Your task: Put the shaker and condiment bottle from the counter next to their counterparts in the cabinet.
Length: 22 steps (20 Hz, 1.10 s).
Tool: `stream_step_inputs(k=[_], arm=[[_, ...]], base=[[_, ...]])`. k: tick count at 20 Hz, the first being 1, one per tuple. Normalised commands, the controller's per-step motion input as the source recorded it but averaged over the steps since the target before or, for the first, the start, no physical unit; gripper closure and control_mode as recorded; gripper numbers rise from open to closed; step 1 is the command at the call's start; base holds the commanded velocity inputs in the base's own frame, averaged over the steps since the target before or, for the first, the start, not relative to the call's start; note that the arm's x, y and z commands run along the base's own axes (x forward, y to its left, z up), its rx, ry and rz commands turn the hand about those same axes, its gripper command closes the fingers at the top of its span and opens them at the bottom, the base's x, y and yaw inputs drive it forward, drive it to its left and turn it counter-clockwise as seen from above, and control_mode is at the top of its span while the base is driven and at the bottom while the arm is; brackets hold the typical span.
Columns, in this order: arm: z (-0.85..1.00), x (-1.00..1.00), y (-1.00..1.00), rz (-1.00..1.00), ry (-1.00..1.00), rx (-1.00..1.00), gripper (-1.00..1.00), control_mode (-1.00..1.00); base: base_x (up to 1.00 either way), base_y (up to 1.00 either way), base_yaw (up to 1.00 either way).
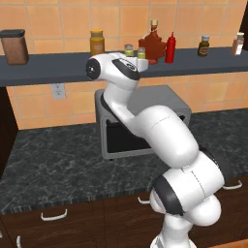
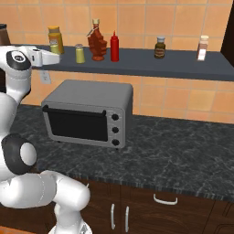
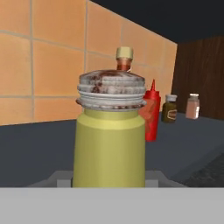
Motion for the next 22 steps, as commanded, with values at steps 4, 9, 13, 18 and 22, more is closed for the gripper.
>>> stream_step_inputs(k=[4,9,13,18,22], arm=[[-0.02,0.3,-0.12,-0.04,0.0,0.01,1.0,-1.0],[-0.01,0.17,-0.13,-0.04,0.0,0.02,1.0,-1.0],[-0.08,0.13,-0.11,-0.05,0.0,0.02,1.0,-1.0],[-0.11,0.08,0.0,-0.05,0.0,0.03,1.0,-1.0],[-0.07,0.19,0.0,-0.05,0.0,0.04,1.0,-1.0]], base=[[0.0,0.0,0.0],[0.0,0.0,0.0],[0.0,0.0,0.0],[0.0,0.0,0.0],[0.0,0.0,0.0]])
